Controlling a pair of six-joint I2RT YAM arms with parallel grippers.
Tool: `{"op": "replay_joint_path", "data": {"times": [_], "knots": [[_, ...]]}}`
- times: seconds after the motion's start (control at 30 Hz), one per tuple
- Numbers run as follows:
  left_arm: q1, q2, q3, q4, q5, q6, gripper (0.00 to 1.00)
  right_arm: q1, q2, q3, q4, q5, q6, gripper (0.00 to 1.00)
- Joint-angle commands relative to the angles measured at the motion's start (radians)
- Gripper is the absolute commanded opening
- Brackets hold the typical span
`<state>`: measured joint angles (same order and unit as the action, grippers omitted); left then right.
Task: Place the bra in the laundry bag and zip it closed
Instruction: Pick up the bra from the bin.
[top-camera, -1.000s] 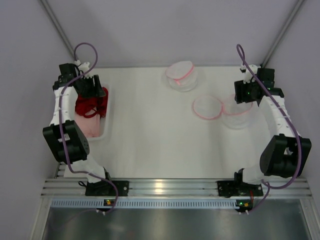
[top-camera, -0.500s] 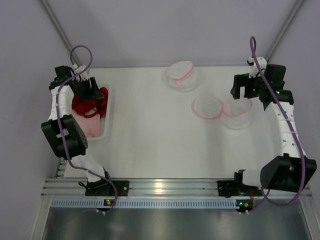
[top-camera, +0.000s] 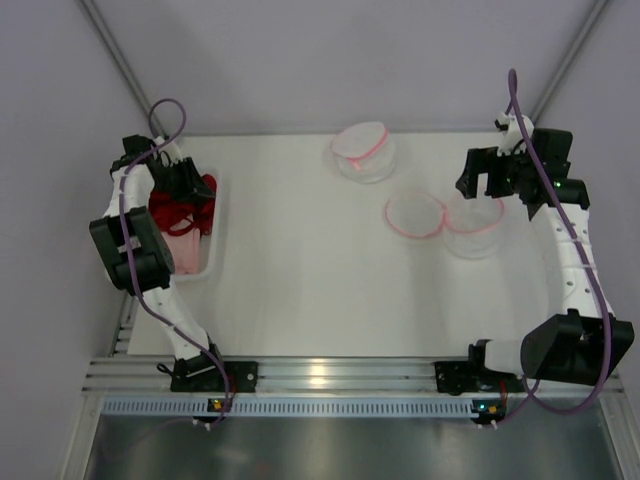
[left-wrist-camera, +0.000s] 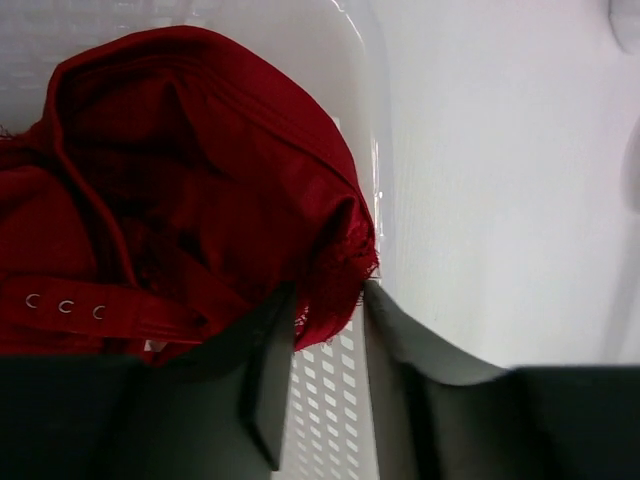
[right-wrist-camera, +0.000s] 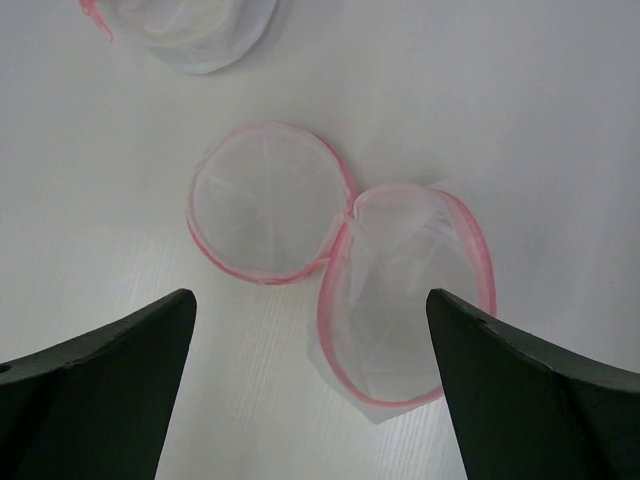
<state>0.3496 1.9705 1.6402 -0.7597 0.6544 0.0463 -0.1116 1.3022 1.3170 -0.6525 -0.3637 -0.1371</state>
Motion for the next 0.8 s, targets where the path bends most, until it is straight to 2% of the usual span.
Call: {"op": "replay_joint_path", "data": {"times": [0.0, 0.07, 0.17, 0.27, 0.53, 0.77], "knots": [[-0.003, -0.007, 0.017, 0.042, 0.042, -0.006, 0.33, 0.009, -0.043, 0.033, -0.010, -0.017, 0.016, 1.00], [-0.001, -0.021, 0.006, 0.042, 0.066, 0.000, 0.21, 0.009, -0.043, 0.033, -0.007, -0.018, 0.017, 0.99], [-0.001, -0.061, -0.009, 0.042, 0.097, 0.004, 0.08, 0.009, -0.041, 0.034, -0.007, -0.023, 0.024, 0.99], [0.000, -0.125, -0.014, 0.042, 0.128, 0.006, 0.00, 0.009, -0.040, 0.039, -0.007, -0.035, 0.030, 0.99], [0.002, -0.300, -0.013, 0.042, 0.183, -0.013, 0.00, 0.016, -0.024, 0.047, 0.004, -0.053, 0.048, 0.99], [-0.006, -0.421, -0.016, 0.042, 0.310, -0.042, 0.00, 0.027, -0.018, 0.053, 0.011, -0.081, 0.065, 0.99]]}}
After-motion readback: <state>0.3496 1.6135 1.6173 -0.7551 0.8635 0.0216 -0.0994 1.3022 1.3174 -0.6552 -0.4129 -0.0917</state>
